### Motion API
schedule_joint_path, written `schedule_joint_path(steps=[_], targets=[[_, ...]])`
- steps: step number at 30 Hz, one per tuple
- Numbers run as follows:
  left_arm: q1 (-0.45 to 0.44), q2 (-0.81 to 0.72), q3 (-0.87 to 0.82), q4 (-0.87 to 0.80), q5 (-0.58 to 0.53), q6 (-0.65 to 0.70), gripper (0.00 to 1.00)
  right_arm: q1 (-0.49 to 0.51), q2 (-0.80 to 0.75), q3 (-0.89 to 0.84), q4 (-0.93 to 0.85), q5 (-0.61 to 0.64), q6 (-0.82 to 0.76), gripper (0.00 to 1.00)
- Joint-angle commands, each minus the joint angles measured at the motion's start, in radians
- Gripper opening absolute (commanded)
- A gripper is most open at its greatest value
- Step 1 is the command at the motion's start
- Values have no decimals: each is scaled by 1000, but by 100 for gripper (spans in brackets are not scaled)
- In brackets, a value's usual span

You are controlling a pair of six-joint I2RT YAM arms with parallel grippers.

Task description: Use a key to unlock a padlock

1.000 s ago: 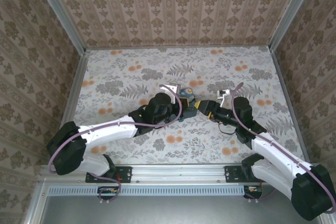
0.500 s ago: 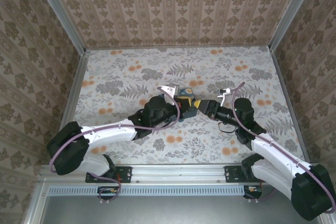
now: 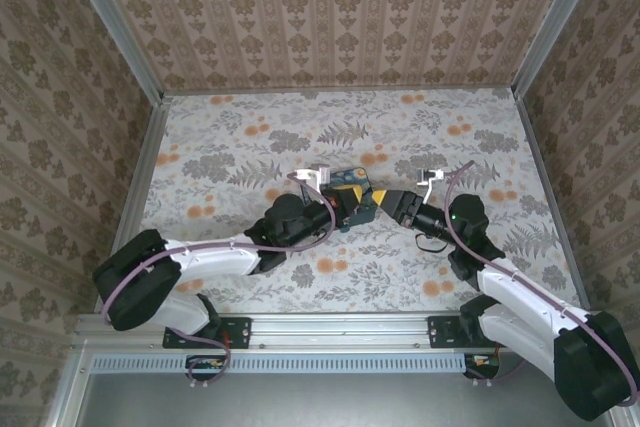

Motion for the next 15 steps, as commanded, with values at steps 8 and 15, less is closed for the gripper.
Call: schedule_joint_path(steps=[8,15], targets=[[4,48,-13,195,-1,-115,0,16,115,5,209,-29,-22,50],[0,91,-19,286,-33,-159,0,36,152,10,263,-20,-6,43]])
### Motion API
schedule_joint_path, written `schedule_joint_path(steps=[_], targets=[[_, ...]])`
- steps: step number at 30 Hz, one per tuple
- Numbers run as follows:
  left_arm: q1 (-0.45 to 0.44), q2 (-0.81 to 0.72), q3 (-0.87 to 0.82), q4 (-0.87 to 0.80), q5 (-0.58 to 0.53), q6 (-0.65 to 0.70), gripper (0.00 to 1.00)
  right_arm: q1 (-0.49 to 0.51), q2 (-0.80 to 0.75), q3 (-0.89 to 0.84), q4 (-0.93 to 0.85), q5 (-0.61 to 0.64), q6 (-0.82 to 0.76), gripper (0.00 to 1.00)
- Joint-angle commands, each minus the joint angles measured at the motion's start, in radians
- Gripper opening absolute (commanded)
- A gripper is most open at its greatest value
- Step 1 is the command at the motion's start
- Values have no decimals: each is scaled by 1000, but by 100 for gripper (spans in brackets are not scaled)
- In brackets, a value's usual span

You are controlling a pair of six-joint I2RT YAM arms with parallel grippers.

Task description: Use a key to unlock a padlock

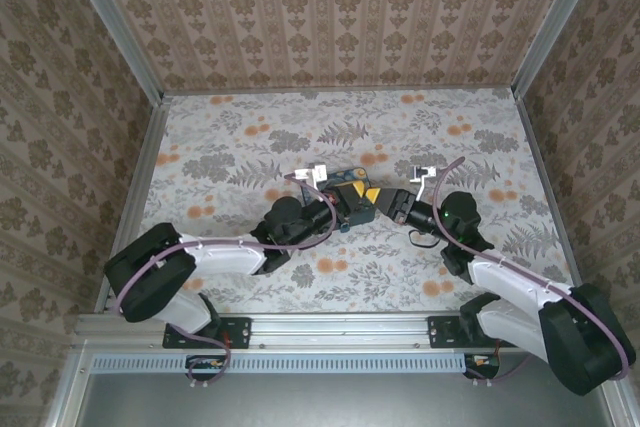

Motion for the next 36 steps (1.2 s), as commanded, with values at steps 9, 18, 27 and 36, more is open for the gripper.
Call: schedule_joint_path(steps=[9,18,27,36], targets=[[-13,68,-15,194,-66,-91,0,35,40,22,110,5,24,31],[-25,65,-7,194,-75,-95,0,43,59,25,116,22,25,31],[-35,69,1,195,-90,-108,0,49,93,33,149,17,38,27],[-39,66,9,196,-102,-130,0,56,126,39,192,11,52,19]])
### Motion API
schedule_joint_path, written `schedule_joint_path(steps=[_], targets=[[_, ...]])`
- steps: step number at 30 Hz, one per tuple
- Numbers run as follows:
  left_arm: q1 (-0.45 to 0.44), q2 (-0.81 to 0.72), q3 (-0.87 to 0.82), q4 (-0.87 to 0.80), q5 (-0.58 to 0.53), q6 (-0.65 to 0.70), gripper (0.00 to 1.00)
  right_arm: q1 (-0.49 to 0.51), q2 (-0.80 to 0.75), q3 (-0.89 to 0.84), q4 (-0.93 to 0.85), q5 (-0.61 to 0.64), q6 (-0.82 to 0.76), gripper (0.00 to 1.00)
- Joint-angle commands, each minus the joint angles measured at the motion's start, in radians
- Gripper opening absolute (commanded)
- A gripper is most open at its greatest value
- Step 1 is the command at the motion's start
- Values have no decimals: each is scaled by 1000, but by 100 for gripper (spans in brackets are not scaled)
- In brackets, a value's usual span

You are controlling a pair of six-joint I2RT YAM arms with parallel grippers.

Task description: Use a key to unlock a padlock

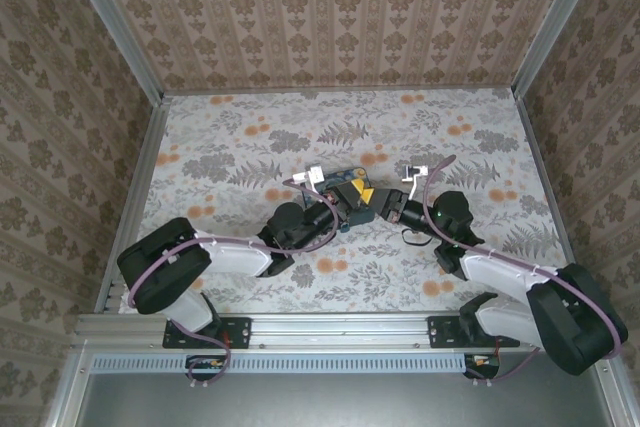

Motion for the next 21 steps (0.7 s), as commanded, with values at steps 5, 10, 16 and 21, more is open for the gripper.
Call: schedule_joint_path(steps=[5,10,16,21], targets=[[-12,1,24,59,-10,-24,0,24,48,41,104,-12,27,8],[-11,9,26,58,-11,-28,0,31,59,47,112,-14,33,0],[0,6,4,55,-24,-24,14,31,29,39,26,9,5,0],[42,-26,-51,47,-21,-44,39,28,13,41,-42,13,-20,0]])
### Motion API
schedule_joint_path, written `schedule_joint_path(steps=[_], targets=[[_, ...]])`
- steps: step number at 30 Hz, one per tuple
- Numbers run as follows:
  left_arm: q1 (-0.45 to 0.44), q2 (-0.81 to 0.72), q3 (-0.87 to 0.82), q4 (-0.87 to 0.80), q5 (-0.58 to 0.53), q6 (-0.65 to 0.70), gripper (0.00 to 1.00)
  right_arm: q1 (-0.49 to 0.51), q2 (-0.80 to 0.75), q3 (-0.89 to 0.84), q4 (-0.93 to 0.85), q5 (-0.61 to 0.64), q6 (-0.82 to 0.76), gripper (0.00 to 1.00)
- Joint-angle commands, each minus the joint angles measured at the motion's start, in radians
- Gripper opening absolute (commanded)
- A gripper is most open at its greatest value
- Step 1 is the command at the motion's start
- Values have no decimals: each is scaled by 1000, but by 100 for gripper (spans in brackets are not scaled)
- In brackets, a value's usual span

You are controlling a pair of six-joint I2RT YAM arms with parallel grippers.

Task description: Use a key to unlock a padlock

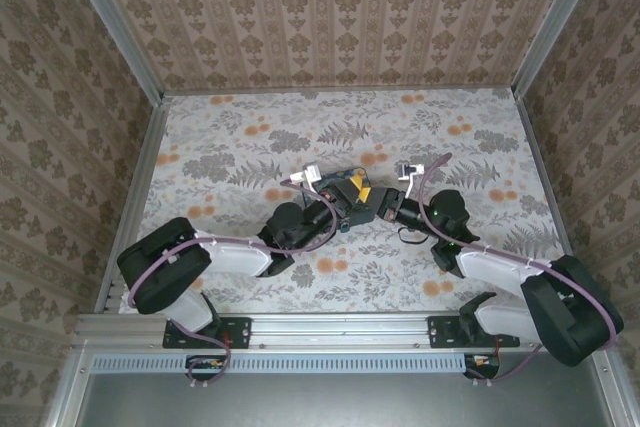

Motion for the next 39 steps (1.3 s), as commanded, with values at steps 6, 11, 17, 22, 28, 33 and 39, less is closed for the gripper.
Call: schedule_joint_path(steps=[6,11,17,22,28,33,39], targets=[[75,-107,-74,-71,23,-21,50,2,-8,25,-63,4,-38,0],[100,-213,-43,-320,59,-8,53,2,-8,30,-86,-6,-50,0],[124,-321,101,-831,124,41,54,0,-57,57,-261,3,-150,0],[152,-346,208,-1140,185,13,52,0,-115,99,-458,31,-283,0],[168,-341,409,-1532,198,-27,51,10,-203,157,-735,180,-508,0],[193,-327,473,-1633,250,-136,48,51,-214,178,-793,302,-613,0],[199,-267,541,-1670,329,-221,45,155,-223,215,-832,463,-750,0]])
